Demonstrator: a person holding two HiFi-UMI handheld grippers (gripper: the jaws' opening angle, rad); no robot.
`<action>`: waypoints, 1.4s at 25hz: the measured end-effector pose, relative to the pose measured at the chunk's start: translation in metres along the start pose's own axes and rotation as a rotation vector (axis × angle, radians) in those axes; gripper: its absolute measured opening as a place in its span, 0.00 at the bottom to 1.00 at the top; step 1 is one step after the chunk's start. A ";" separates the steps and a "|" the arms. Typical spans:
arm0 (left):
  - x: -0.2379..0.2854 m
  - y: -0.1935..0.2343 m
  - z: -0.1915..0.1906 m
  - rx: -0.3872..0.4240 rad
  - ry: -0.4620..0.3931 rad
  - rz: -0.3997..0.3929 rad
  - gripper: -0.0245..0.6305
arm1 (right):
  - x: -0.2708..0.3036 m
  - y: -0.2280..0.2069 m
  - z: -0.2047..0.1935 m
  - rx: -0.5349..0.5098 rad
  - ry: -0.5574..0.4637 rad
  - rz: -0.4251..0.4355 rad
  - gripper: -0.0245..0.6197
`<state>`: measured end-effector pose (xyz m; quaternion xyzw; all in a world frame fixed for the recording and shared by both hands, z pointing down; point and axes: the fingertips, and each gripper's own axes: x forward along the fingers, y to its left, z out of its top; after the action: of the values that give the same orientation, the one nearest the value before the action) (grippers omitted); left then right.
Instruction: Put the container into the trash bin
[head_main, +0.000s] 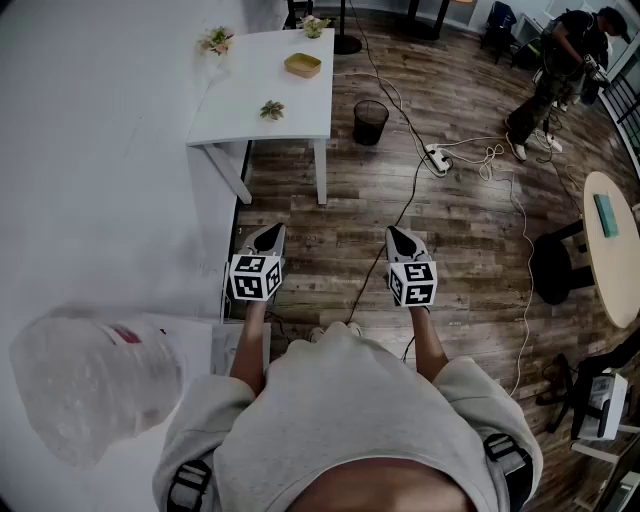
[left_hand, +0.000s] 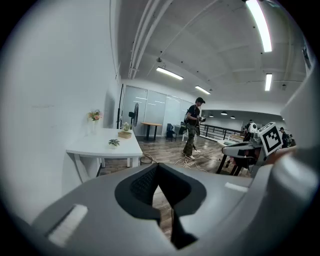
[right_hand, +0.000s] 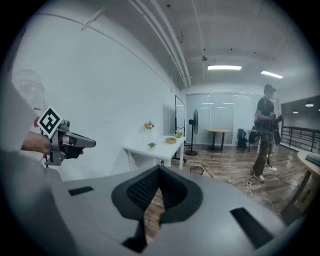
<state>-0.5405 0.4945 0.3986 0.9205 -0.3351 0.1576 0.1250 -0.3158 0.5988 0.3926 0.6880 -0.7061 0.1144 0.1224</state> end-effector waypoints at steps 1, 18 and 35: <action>0.000 -0.002 0.000 0.001 0.000 0.002 0.05 | -0.001 -0.001 -0.001 0.001 0.001 0.000 0.06; 0.001 -0.020 -0.003 -0.012 -0.002 0.016 0.05 | -0.010 -0.011 -0.007 0.025 -0.014 0.027 0.06; 0.026 -0.058 0.006 0.021 -0.024 -0.009 0.39 | -0.020 -0.037 -0.025 0.027 0.026 0.062 0.06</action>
<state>-0.4827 0.5205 0.3953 0.9251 -0.3306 0.1497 0.1122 -0.2780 0.6247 0.4089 0.6657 -0.7240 0.1366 0.1184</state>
